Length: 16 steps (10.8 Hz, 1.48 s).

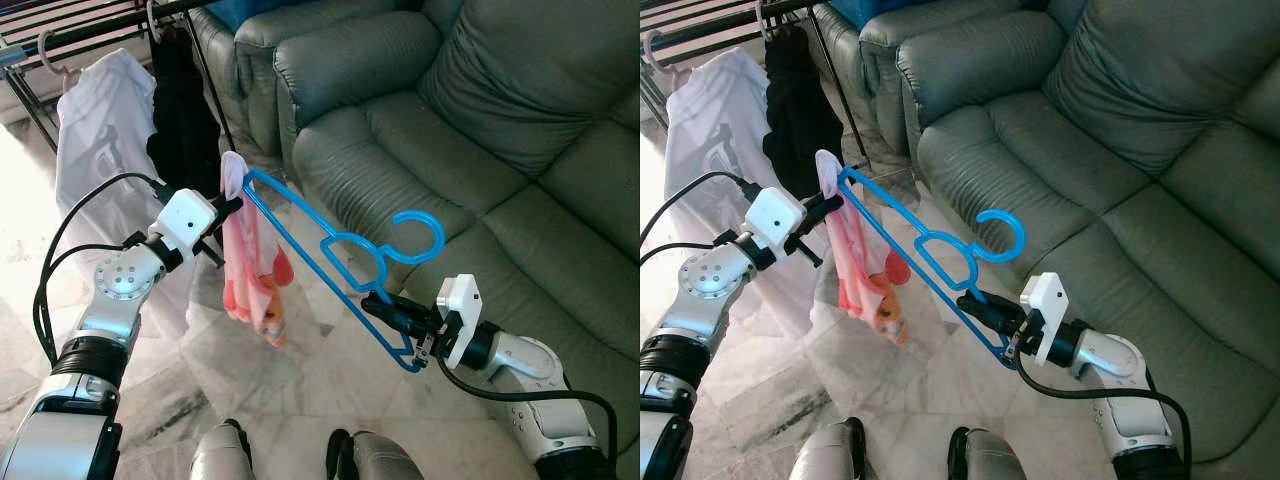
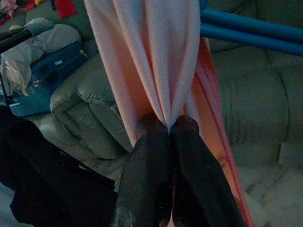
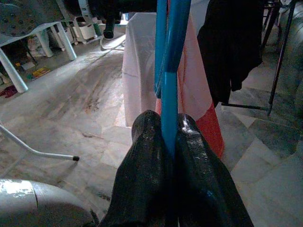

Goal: Hang hanger

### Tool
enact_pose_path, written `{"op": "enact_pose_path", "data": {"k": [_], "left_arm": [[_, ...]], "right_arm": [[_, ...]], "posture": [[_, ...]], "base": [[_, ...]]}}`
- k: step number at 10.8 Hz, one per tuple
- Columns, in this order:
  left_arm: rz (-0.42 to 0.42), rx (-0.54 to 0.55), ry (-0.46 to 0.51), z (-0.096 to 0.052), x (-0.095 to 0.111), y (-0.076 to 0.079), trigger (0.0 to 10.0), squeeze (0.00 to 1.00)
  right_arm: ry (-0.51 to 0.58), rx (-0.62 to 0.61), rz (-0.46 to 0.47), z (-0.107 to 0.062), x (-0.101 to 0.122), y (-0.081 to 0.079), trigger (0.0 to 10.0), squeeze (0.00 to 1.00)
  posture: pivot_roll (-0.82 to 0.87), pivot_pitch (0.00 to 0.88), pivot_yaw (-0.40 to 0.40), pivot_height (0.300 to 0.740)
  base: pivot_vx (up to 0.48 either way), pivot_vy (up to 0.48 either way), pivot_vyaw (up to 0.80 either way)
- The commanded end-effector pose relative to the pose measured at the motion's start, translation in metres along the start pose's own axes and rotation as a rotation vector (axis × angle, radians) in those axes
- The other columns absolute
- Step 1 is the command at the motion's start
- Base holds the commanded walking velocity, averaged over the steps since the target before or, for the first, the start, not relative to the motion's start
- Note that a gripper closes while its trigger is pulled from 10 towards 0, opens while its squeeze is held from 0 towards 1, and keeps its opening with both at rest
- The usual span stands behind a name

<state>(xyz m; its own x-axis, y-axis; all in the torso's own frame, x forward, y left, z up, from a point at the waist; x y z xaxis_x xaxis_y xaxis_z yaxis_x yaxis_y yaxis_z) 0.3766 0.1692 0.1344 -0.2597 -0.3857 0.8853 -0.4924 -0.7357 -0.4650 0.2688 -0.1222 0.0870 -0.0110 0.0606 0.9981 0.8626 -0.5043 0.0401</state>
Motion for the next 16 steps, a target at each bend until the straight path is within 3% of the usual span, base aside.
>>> {"op": "enact_pose_path", "data": {"k": [1,3,5,9,11,13,14,16], "left_arm": [[0.031,0.009,0.010,0.000,0.005,-0.006,0.0,0.00],[0.058,-0.021,0.019,-0.001,0.008,-0.002,0.0,0.00],[0.088,0.015,0.016,-0.003,0.010,-0.009,0.0,0.00],[0.130,-0.026,0.064,0.003,0.024,0.002,0.0,0.00],[0.143,-0.077,0.108,0.007,0.038,0.015,0.0,0.00],[0.126,-0.144,0.133,0.010,0.047,0.035,0.0,0.00],[0.099,-0.199,0.137,0.010,0.047,0.056,0.0,0.00],[0.077,-0.266,0.163,0.012,0.052,0.085,0.0,0.00]], "right_arm": [[0.014,0.010,-0.021,-0.001,0.004,-0.001,10.0,0.00],[-0.025,-0.037,-0.038,-0.002,-0.006,0.004,10.0,0.00],[-0.143,-0.046,-0.047,-0.004,-0.027,0.006,10.0,0.00],[-0.290,-0.077,-0.032,-0.009,-0.057,0.008,10.0,0.00],[-0.298,-0.135,-0.048,0.000,-0.059,0.018,10.0,0.00],[-0.262,-0.248,-0.058,0.013,-0.053,0.039,10.0,0.00],[-0.215,-0.289,-0.059,0.026,-0.042,0.049,10.0,0.00],[-0.200,-0.293,-0.052,0.041,-0.038,0.054,10.0,0.00]], "posture": [[-0.07,0.153,-0.047,0.740],[-0.06,0.157,-0.048,0.740],[-0.05,0.164,-0.050,0.740],[-0.04,0.168,-0.048,0.740],[-0.04,0.170,-0.050,0.740],[-0.03,0.170,-0.050,0.740],[-0.03,0.167,-0.049,0.740],[-0.03,0.163,-0.053,0.740]], "base": [[0.000,0.000,0.00],[0.000,0.000,0.00],[0.000,0.000,0.00],[0.000,0.000,0.00],[0.000,0.000,0.00],[0.000,0.000,0.00],[0.000,0.000,0.00],[0.000,0.000,0.00]]}}
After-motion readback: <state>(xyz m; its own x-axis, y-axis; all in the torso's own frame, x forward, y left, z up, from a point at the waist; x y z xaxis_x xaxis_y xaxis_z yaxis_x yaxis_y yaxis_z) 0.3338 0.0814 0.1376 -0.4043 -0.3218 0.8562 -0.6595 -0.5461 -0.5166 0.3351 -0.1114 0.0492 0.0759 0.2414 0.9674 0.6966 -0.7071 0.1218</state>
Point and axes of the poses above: a point about 5 cm out from each wrist's last joint towards the gripper, its own z axis pointing out of the wrist towards the gripper, its own x axis along the axis of the wrist's last joint, y = z × x, the point moved 5 cm from there along z, pointing out of the wrist towards the gripper, and after that the axes turned 3 degrees about -z, right-handed, at the moved point
